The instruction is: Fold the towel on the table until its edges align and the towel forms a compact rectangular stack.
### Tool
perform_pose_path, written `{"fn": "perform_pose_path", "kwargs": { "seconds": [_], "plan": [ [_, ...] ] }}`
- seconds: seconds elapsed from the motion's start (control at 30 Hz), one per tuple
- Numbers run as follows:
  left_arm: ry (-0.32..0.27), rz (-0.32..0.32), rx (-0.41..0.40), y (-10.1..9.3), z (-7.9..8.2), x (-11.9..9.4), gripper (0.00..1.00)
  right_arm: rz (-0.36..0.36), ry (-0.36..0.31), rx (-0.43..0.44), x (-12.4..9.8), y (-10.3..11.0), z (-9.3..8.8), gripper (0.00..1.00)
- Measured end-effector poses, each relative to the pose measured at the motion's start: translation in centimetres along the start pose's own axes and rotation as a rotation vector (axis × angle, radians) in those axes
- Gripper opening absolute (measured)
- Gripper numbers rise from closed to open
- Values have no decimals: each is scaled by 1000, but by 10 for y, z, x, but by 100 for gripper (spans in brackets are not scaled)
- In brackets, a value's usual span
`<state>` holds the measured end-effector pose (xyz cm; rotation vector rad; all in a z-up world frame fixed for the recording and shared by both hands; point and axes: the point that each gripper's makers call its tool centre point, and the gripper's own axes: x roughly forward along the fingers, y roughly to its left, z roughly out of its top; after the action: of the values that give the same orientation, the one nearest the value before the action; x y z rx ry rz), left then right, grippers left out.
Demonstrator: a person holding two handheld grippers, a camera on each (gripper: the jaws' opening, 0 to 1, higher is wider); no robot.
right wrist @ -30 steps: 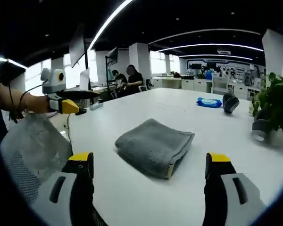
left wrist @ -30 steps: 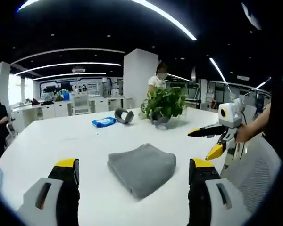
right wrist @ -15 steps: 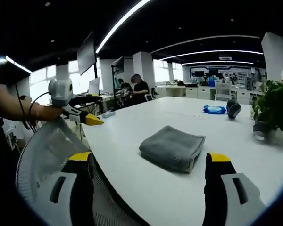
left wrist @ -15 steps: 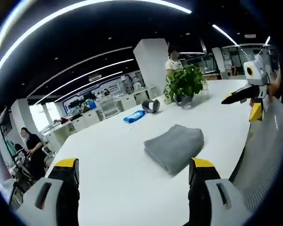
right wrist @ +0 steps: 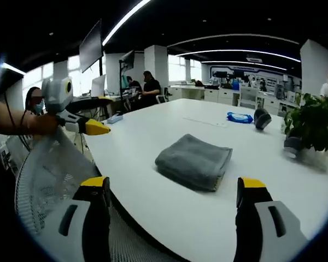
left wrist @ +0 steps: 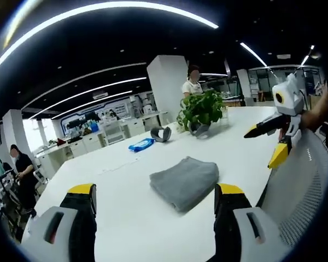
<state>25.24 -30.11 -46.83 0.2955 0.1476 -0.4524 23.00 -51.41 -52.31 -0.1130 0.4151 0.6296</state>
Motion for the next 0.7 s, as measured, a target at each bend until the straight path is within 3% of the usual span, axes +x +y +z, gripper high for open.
{"fn": "perform_pose_path", "kwargs": {
  "seconds": [0.2, 0.3, 0.4, 0.5, 0.63, 0.7],
  "plan": [
    [-52, -47, 14, -8, 8, -6, 91, -71, 58, -72, -6, -3, -2, 83],
    [-107, -52, 3, -7, 17, -11, 91, -88, 55, -84, -5, -2, -3, 79],
    [-126, -55, -8, -5, 21, -12, 92, -106, 86, -82, -6, -5, -10, 78],
    [-148, -54, -3, -5, 25, -13, 92, -114, 72, -103, -6, -5, -12, 75],
    [-138, -46, -5, -3, 24, -14, 90, -110, 130, -134, -6, -10, -26, 58],
    [-140, -56, 7, -3, 25, -15, 88, -124, 111, -116, -9, -15, -24, 55]
  ]
}}
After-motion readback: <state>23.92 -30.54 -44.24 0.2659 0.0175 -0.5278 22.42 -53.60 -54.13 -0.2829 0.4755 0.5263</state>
